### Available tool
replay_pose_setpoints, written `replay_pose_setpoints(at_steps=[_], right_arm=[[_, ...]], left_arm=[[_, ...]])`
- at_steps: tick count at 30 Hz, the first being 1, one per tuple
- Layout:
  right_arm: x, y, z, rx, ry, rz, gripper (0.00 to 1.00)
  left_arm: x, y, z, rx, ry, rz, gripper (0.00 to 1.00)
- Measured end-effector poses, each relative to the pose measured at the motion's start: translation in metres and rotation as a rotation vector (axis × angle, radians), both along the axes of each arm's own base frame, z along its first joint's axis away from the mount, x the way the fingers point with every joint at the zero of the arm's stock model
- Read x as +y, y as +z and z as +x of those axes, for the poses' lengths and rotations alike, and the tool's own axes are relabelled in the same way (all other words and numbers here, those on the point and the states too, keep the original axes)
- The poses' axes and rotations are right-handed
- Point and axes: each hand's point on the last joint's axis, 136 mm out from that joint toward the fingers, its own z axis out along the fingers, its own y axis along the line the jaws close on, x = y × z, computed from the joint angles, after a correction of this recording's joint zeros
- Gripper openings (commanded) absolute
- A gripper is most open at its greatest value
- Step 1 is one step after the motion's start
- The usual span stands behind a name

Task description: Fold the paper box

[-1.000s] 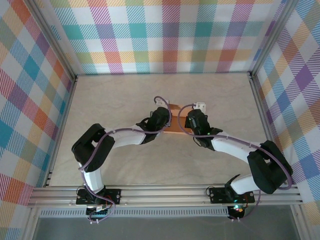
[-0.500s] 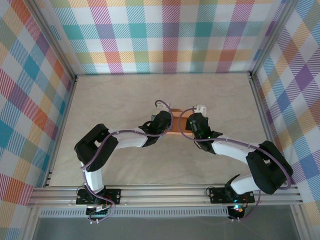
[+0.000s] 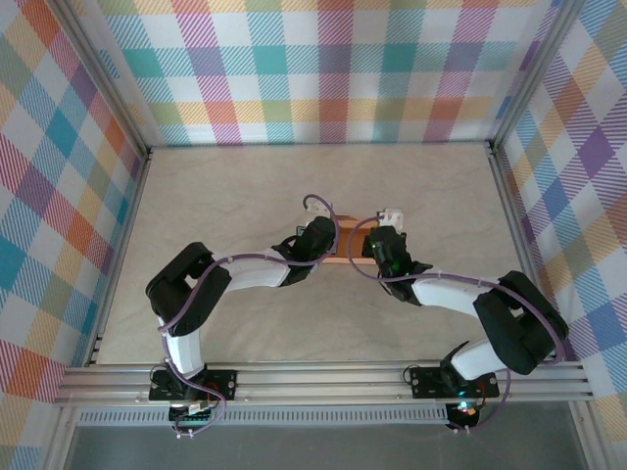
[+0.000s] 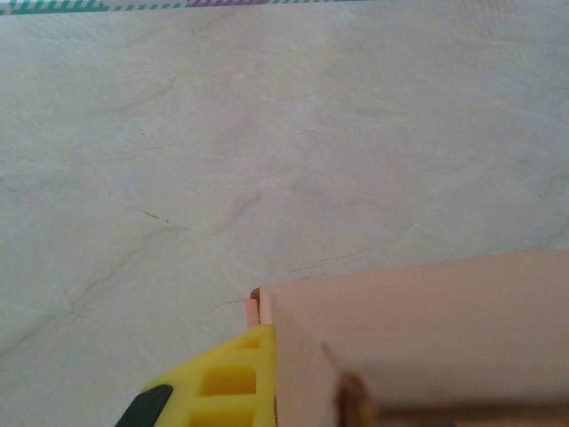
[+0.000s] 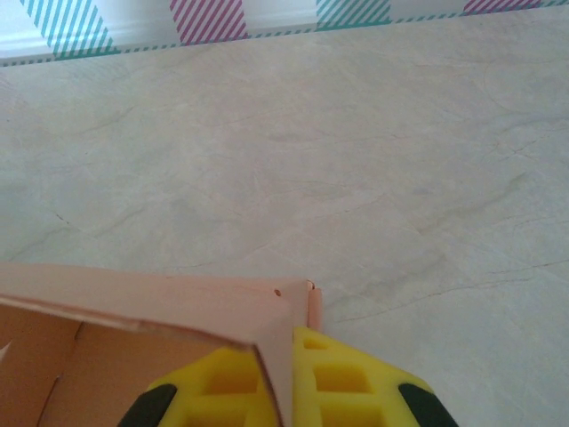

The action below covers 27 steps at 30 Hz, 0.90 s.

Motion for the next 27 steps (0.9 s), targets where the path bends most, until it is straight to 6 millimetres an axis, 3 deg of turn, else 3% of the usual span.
replay_pose_setpoints(at_steps=[14, 21, 27], right_arm=[[0.006, -0.006, -0.001, -0.044, 0.011, 0.038, 0.02], [0.009, -0.005, -0.003, -0.04, 0.029, 0.045, 0.29], [0.013, 0.012, -0.009, -0.058, 0.068, 0.073, 0.52]], left_arm=[[0.005, -0.005, -0.003, -0.048, 0.038, -0.028, 0.0], [0.004, -0.004, -0.004, -0.055, 0.038, -0.031, 0.0], [-0.001, -0.004, -0.008, -0.054, 0.024, -0.033, 0.0]])
